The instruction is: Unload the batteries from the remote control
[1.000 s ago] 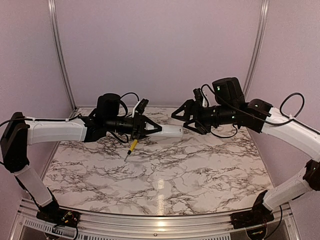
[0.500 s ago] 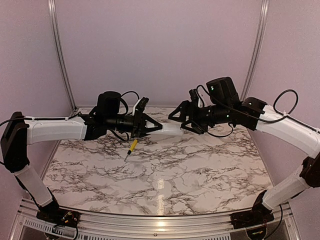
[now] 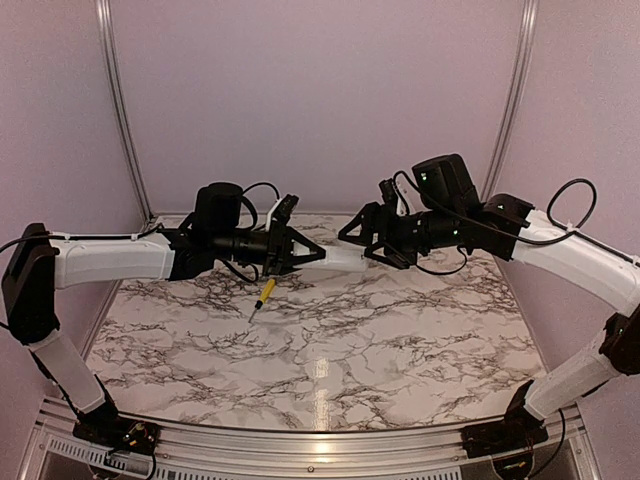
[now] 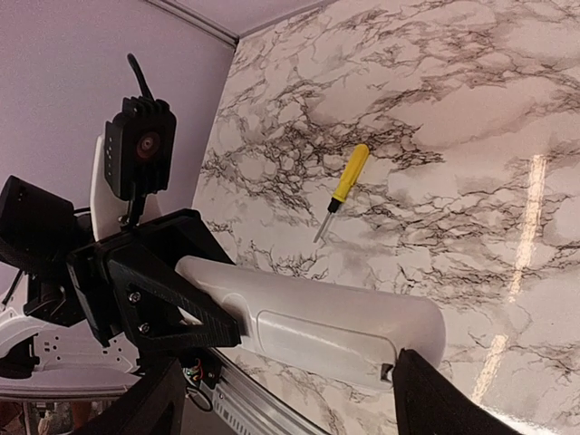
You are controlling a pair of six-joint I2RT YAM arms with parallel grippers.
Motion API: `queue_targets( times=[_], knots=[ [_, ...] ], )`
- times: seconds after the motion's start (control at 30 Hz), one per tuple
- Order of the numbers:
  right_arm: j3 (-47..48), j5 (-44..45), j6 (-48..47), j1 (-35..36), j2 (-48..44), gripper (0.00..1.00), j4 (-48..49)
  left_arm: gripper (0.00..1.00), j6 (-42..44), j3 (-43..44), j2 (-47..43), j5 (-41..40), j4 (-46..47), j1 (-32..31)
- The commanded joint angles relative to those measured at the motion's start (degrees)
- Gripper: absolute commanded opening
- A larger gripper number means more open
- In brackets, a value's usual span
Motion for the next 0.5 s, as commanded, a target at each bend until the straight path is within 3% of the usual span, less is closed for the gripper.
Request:
queue_targets(
  times=[0.0, 0.47],
  knots=[
    [1.35, 0.33, -0.93, -0.5, -0.32, 0.78, -1.16, 0.0, -0.14, 1.78, 0.8, 0.46, 1.33, 0.31],
    [0.06, -2.46, -0.62, -0.55, 1.03, 0.78, 1.0, 0.0, -1.27, 2.16, 1.63, 0.46, 2.77, 0.37]
  ],
)
